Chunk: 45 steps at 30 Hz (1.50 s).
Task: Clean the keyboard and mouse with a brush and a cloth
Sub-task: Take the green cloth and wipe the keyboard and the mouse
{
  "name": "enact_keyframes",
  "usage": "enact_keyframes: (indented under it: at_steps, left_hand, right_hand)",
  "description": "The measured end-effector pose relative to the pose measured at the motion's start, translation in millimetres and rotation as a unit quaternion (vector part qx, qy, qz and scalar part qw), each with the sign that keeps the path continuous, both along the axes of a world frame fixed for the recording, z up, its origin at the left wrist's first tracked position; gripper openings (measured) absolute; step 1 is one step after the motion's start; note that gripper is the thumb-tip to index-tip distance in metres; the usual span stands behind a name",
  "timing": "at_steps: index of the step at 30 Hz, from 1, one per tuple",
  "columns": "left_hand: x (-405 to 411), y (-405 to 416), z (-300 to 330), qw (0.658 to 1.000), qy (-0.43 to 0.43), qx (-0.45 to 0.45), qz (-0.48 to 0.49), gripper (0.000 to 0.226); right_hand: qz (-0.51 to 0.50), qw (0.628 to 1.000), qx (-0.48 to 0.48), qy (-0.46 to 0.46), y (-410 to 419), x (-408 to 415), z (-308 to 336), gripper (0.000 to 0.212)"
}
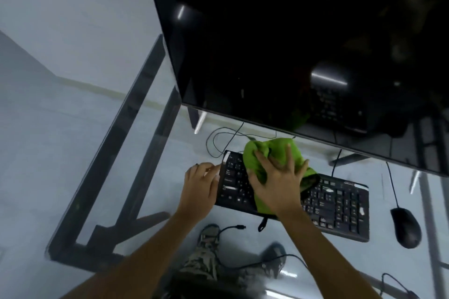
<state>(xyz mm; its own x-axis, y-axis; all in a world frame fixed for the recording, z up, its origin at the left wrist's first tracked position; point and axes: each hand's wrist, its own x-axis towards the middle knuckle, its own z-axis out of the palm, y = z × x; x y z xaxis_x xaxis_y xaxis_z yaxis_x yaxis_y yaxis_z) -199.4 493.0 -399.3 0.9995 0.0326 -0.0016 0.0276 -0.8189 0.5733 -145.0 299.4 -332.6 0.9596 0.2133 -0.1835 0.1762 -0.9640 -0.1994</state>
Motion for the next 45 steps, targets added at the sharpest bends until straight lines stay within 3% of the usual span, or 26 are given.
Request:
enact_keyframes:
  at_steps: [4, 10, 15, 19, 24, 29, 34, 38, 43, 45]
  left_hand:
    - [-6.4, 8.3, -10.6, 0.997, -0.030, 0.034, -0.068, 0.040]
    - [-6.1, 7.1, -11.7, 0.993, -0.039, 0.080, -0.083, 0.041]
    - [-6.5, 7.8, -15.6, 0.993, -0.065, 0.064, -0.073, 0.037]
    - [-5.7, 8.4, -16.7, 0.993, -0.072, 0.064, -0.066, 0.037]
    - [-7.4, 8.0, -16.4, 0.993, -0.076, 0.055, -0.065, 0.034]
    - [-6.4, 8.3, -15.8, 0.993, -0.072, 0.065, -0.065, 0.036]
    - [-8.0, 7.9, -16.8, 0.994, -0.070, 0.058, -0.064, 0.034]
    - [-6.9, 7.7, -14.8, 0.993, -0.069, 0.070, -0.065, 0.038]
    - [-8.2, 7.7, -15.4, 0.994, -0.059, 0.060, -0.065, 0.037]
    - [-7.7, 7.6, -14.6, 0.994, -0.059, 0.063, -0.068, 0.038]
  right_hand:
    - [0.037, 0.996, -0.048, 0.058, -2.0, 5.4, -4.6, 0.066]
    - [0.048, 0.999, -0.014, -0.012, 23.7, 8.1, -4.2, 0.053]
    - [0.184, 0.982, -0.024, -0.023, 48.3, -0.6, -3.9, 0.052]
    - [0.120, 0.993, -0.014, -0.011, 56.2, 19.9, -7.2, 0.048]
    - [0.162, 0.986, -0.037, 0.001, 52.4, -4.7, -5.8, 0.048]
    - [0.049, 0.997, -0.052, 0.012, 67.2, 35.2, -0.9, 0.049]
    - [0.126, 0.991, -0.050, 0.018, 61.4, -0.5, 1.8, 0.048]
    - [0.020, 0.999, -0.043, 0.018, 68.6, 41.6, 0.2, 0.044]
    - [0.082, 0.995, -0.031, 0.038, 63.9, 10.7, 7.0, 0.047]
    - [0.042, 0.998, -0.026, 0.035, 62.1, 26.0, 7.0, 0.043]
